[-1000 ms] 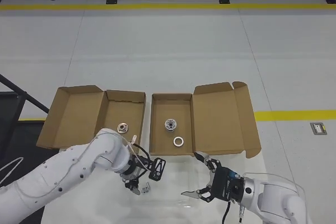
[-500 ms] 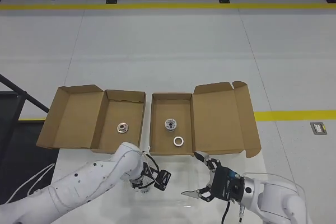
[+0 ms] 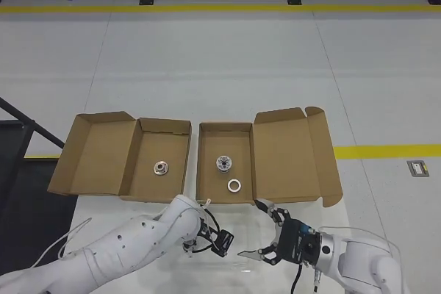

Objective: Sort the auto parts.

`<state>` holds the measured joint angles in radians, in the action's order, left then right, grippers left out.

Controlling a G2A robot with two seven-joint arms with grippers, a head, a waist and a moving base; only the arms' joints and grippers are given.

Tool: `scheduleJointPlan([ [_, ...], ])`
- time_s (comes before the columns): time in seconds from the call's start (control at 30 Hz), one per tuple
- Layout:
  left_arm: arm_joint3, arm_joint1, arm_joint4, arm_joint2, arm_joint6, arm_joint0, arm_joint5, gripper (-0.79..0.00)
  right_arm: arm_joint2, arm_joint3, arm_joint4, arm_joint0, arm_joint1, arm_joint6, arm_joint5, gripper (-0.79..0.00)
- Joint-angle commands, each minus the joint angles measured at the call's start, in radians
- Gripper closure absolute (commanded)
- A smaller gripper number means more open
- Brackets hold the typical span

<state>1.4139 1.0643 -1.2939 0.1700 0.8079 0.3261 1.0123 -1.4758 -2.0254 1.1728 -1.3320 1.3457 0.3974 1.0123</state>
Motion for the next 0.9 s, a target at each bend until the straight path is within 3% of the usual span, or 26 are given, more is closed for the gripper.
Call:
scheduleJointPlan([
  [0.0,-0.006,0.005,-0.005,0.0,0.0,0.008,0.0,-0.388,0.0,0.0,0.0,0.0,0.0,0.0,0.0,-0.785],
  [0.47,-0.007,0.005,-0.006,0.0,0.0,0.009,0.0,-0.351,0.0,0.0,0.0,0.0,0.0,0.0,0.0,-0.785],
  [0.5,-0.007,0.005,-0.006,0.0,0.0,0.009,0.0,-0.366,0.0,0.0,0.0,0.0,0.0,0.0,0.0,-0.785],
  [0.53,-0.007,0.005,-0.006,0.0,0.0,0.009,0.0,-0.446,0.0,0.0,0.0,0.0,0.0,0.0,0.0,-0.785],
  [0.6,-0.007,0.005,-0.006,0.0,0.0,0.009,0.0,-0.785,0.0,0.0,0.0,0.0,0.0,0.0,0.0,-0.785],
  [0.87,-0.007,0.005,-0.006,0.0,0.0,0.009,0.0,-0.785,0.0,0.0,0.0,0.0,0.0,0.0,0.0,-0.785],
])
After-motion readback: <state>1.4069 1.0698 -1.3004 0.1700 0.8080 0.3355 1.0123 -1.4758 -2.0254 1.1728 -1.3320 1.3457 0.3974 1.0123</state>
